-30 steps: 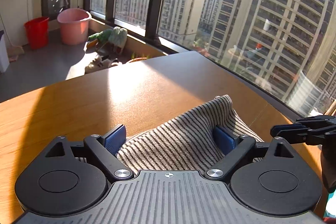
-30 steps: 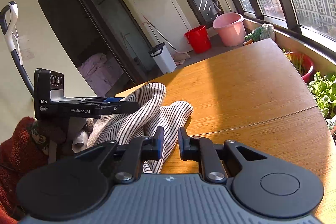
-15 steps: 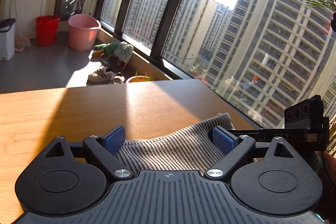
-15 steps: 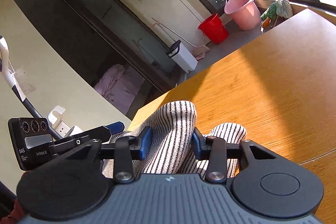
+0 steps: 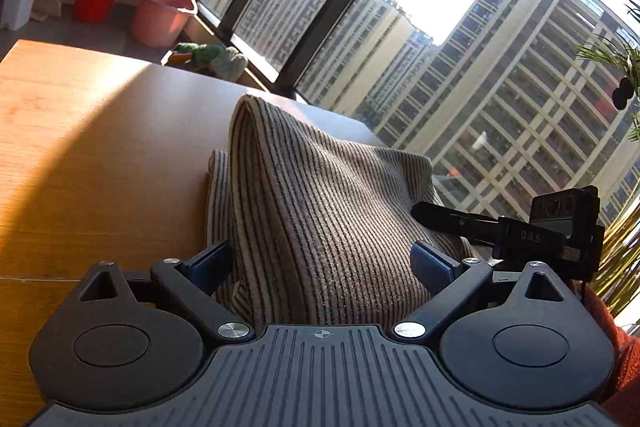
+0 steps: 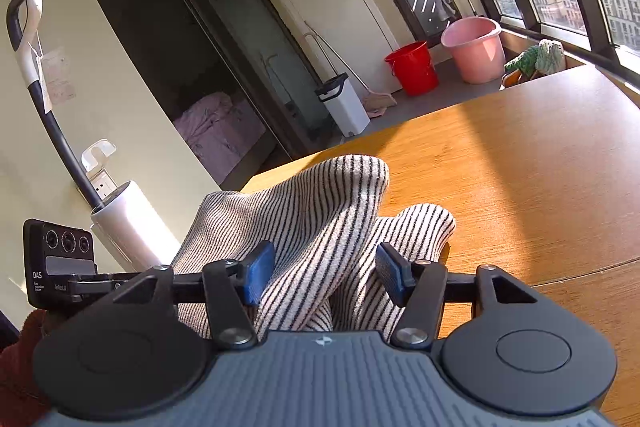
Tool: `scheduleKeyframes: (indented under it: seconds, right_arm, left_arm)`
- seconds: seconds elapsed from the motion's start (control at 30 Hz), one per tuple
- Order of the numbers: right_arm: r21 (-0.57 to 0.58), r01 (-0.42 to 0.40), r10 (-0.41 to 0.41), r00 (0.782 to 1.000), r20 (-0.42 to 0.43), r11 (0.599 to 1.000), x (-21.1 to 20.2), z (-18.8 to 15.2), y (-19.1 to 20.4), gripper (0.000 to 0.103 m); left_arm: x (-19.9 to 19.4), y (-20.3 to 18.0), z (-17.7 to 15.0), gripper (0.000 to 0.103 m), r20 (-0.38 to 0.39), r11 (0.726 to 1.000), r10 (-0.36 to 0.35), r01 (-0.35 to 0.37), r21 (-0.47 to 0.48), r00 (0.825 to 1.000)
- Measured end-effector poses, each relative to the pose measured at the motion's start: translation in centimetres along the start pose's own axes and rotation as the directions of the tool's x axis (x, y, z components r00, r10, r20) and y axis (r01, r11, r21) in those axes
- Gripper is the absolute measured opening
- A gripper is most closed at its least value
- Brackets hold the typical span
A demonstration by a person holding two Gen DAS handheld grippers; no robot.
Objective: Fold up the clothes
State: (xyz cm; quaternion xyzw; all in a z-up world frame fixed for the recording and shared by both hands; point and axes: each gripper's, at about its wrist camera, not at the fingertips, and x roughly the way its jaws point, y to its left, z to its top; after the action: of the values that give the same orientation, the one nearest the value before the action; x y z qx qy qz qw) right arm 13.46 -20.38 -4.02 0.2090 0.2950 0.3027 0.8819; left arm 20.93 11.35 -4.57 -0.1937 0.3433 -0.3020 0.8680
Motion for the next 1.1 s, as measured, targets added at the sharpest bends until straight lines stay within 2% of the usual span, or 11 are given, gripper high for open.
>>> scheduleKeyframes:
  seconds: [0.13,0.2,0.27,0.4,0.53,0.63,0.73,0.87,0.97,1.07,1.1]
  right_arm:
    - [0.078,-0.08,0.08,0.997,-0.001,0.994,-0.8,0.5,-0.4,0.022]
    - [0.089,-0.088,0.089,0.996,-0.004,0.992,-0.7,1.1,-0.6,0.017]
    - [0.06,-0.042,0.043,0.999,-0.013,0.997,0.3,1.8,-0.8,0.017]
    - [0.003,0.051,-0.051,0.998,-0.029,0.999,2.4,3.2,-1.3,0.017]
    - [-0.01,0.099,-0.099,0.994,-0.034,0.995,4.2,3.8,-2.1,0.019]
    - [-0.036,0.12,-0.122,0.992,-0.033,0.992,4.1,3.8,-1.6,0.022]
    - [-0.066,0.143,-0.146,0.989,-0.031,0.987,4.0,3.9,-1.0,0.025]
    - [-0.105,0.174,-0.178,0.984,-0.029,0.979,3.8,4.0,-0.2,0.026]
    - [-0.131,0.215,-0.219,0.976,-0.018,0.968,2.8,4.4,0.7,0.04]
    - [-0.15,0.255,-0.258,0.966,-0.001,0.955,0.0,4.5,1.9,0.058]
    - [-0.147,0.249,-0.253,0.968,-0.006,0.957,-1.1,4.4,2.1,0.071]
  left_arm:
    - [0.1,-0.7,0.6,0.069,-0.034,0.995,-0.081,0.079,-0.067,0.996]
    - [-0.2,-1.3,0.8,0.057,-0.051,0.981,-0.172,0.166,-0.101,0.984]
    - [0.0,-1.8,1.2,0.051,-0.061,0.976,-0.195,0.188,-0.11,0.979]
    - [1.4,-1.6,1.9,0.051,-0.057,0.994,-0.081,0.077,-0.072,0.995]
    - [-0.3,-1.4,3.2,0.059,0.003,1.0,0.021,-0.02,-0.016,1.0]
    - [-5.1,-2.9,4.6,0.069,0.129,0.991,0.077,-0.091,0.099,0.989]
    - [-7.1,-5.6,6.3,0.086,0.188,0.97,0.032,-0.077,0.232,0.982]
    - [-0.7,-8.0,7.3,0.09,0.049,0.909,0.092,-0.104,0.403,0.995]
    - [5.7,-6.7,6.8,0.073,-0.058,0.87,0.229,-0.178,0.46,0.972]
    - [7.2,-4.7,6.1,0.077,-0.076,0.901,0.211,-0.164,0.402,0.974]
    - [7.0,-4.2,6.0,0.077,-0.075,0.912,0.199,-0.157,0.378,0.977]
